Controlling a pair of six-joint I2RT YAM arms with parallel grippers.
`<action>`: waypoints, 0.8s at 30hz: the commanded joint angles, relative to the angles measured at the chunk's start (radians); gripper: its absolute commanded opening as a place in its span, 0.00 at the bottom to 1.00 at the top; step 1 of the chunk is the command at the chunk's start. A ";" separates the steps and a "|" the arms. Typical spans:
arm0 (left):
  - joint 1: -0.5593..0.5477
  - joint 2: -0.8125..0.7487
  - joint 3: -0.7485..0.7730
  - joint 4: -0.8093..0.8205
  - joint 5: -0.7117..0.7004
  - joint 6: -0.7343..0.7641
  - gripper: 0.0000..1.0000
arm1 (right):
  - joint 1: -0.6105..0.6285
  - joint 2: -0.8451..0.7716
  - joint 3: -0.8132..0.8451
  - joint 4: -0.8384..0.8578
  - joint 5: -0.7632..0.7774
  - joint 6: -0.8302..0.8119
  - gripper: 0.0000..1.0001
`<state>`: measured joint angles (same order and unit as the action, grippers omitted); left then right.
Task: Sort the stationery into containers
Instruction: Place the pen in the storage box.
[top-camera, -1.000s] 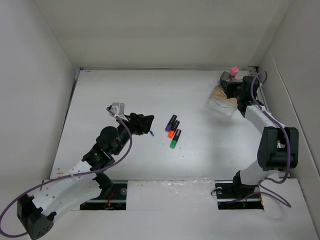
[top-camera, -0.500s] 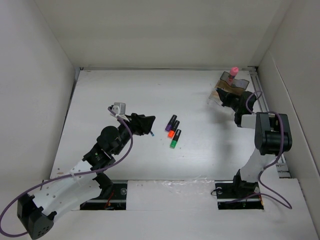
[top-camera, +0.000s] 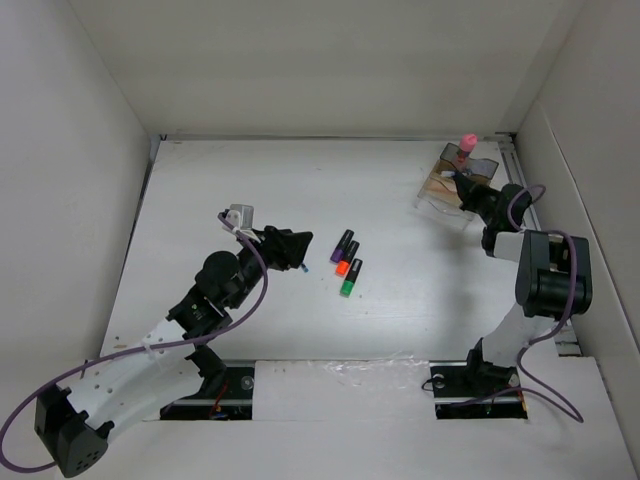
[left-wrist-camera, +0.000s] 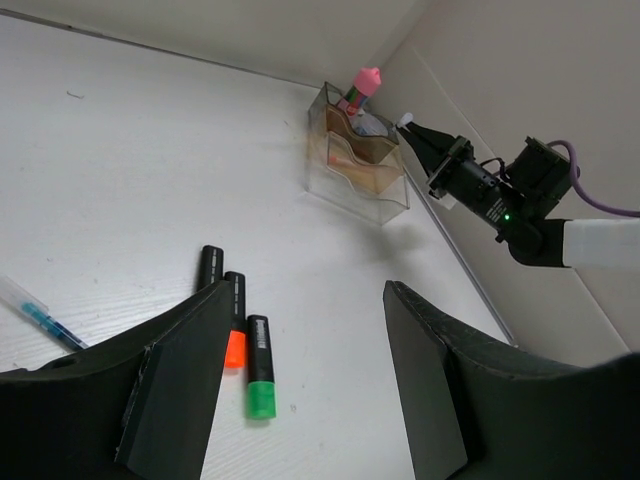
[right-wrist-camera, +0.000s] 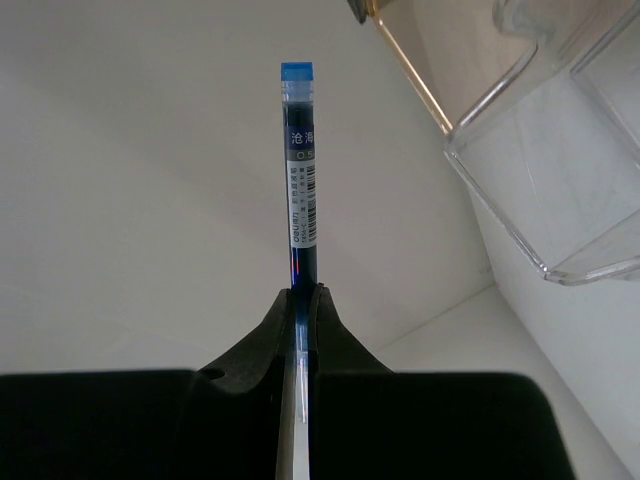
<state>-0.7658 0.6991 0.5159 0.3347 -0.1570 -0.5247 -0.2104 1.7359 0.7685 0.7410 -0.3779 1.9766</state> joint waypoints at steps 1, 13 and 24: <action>0.002 -0.004 -0.013 0.061 0.013 -0.011 0.58 | -0.032 -0.051 -0.017 0.022 0.010 0.156 0.00; 0.002 -0.003 -0.013 0.070 0.024 -0.011 0.58 | -0.092 -0.066 0.034 -0.181 0.020 0.080 0.00; 0.002 -0.012 -0.022 0.070 0.024 -0.020 0.58 | -0.112 -0.056 0.064 -0.247 0.031 0.061 0.01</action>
<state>-0.7658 0.7059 0.4976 0.3584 -0.1425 -0.5369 -0.3145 1.6928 0.7902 0.5159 -0.3611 1.9797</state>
